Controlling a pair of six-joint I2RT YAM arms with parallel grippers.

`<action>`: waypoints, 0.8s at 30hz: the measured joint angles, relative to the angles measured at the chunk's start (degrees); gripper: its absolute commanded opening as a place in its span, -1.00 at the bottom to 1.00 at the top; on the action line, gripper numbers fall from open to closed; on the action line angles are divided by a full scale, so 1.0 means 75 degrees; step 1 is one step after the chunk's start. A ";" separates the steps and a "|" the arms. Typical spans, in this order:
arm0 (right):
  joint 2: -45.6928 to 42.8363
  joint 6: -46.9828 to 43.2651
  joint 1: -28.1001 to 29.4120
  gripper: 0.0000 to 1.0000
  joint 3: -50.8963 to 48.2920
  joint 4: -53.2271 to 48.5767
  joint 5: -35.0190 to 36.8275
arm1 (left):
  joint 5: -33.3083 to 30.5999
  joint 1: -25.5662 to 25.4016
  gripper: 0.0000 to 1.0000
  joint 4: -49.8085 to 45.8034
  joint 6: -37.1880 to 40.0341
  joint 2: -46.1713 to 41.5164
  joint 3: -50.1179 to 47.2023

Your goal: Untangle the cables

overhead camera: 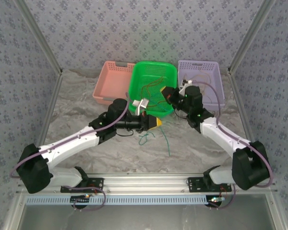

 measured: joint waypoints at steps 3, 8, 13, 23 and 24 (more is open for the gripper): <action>0.0408 0.0067 -0.0169 -0.53 0.0519 0.0137 -0.0460 | -0.0085 -0.0061 -1.00 -0.0184 0.0178 -0.0076 0.0000; 0.0076 -0.0082 -0.0603 0.12 0.0589 -0.0717 -0.0720 | -0.0350 0.0391 -1.00 -0.1349 0.0903 -0.0475 0.0096; -0.1425 -0.0166 -0.1343 0.28 0.0560 -0.2154 -0.0804 | -0.0624 0.1005 -1.00 -0.2457 0.1929 -0.0565 0.0463; -0.2713 0.0551 -0.1728 0.24 -0.0044 -0.4028 -0.1559 | -0.1148 0.1093 -1.00 -0.4185 0.4468 -0.0131 0.1617; -0.2850 0.0720 -0.1626 0.23 -0.0271 -0.4048 -0.1559 | -0.1142 0.1090 -1.00 -0.4237 0.4677 -0.0131 0.1632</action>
